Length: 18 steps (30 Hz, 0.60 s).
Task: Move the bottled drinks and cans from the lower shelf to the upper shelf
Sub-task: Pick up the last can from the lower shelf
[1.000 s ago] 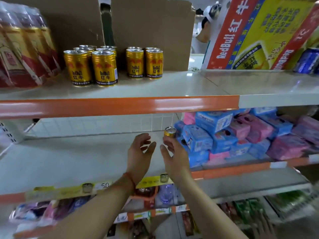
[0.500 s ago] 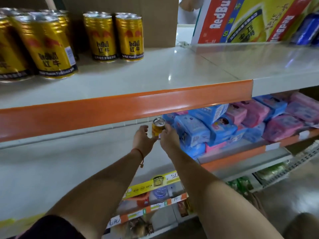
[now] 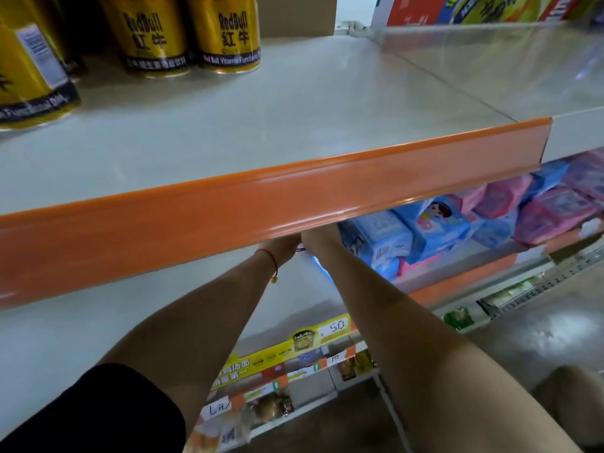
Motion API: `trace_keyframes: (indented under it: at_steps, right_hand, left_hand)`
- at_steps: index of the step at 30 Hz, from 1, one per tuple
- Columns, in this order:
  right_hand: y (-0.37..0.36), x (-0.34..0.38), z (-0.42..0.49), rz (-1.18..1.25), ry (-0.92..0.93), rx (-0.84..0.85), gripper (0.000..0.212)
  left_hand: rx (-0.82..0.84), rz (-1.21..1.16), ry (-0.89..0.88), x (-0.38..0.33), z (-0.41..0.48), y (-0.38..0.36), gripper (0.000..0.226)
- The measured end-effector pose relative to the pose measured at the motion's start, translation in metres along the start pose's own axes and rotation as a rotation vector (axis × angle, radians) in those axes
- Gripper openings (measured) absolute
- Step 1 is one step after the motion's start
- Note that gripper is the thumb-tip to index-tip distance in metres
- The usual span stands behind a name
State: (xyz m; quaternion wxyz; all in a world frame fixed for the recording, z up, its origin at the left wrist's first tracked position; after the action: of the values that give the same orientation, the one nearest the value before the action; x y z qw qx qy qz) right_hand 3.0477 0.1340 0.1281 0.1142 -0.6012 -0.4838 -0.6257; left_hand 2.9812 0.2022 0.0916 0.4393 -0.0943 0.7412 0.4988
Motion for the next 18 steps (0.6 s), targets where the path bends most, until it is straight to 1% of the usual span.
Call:
trace_keyframes:
  at_steps: [2, 4, 5, 6, 8, 10, 11, 13, 18]
  right_hand:
    - [-0.002, 0.003, -0.005, -0.004, 0.030, -0.012, 0.018]
    - [-0.003, 0.005, -0.012, -0.017, 0.043, -0.002, 0.021]
    - [-0.004, 0.008, -0.020, -0.029, 0.069, 0.003, 0.027]
    - [-0.006, 0.005, -0.025, -0.028, 0.093, 0.015, 0.030]
    - [-0.008, 0.003, -0.043, -0.048, 0.119, 0.032, 0.027]
    - [-0.019, -0.005, -0.054, -0.031, 0.135, 0.040, 0.015]
    - [-0.024, -0.008, -0.059, -0.003, 0.143, 0.049, 0.019]
    - [-0.035, -0.013, -0.070, -0.001, 0.156, 0.072, 0.027]
    - [-0.060, -0.024, -0.094, -0.032, 0.158, 0.151, 0.029]
  left_hand:
    - [-0.024, 0.019, -0.016, 0.008, -0.006, 0.003, 0.032]
    - [-0.092, -0.090, 0.029, 0.007, -0.020, 0.019, 0.021]
    - [-0.113, -0.140, 0.040, 0.011, -0.026, 0.025, 0.024]
    - [-0.129, -0.167, 0.035, 0.019, -0.032, 0.029, 0.034]
    - [-0.158, -0.180, 0.057, 0.033, -0.047, 0.041, 0.051]
    - [-0.167, -0.183, 0.092, 0.051, -0.065, 0.049, 0.062]
    - [-0.174, -0.190, 0.106, 0.059, -0.074, 0.053, 0.066]
    - [-0.186, -0.197, 0.135, 0.074, -0.094, 0.059, 0.069]
    - [-0.229, -0.213, 0.148, 0.107, -0.133, 0.076, 0.070]
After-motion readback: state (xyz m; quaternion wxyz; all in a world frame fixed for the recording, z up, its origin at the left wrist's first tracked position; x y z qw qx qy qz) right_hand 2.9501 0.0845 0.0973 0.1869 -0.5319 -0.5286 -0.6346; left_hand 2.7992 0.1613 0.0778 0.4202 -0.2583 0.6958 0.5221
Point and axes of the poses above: each hand's wrist, its own z-axis towards the middle knuckle, its own y-axis out of the back of the hand, x = y × z, the point moved 4 cm from there along z, towards the middle knuckle, and after that the axes turned 4 degrees about y, right-handed, at the moved point
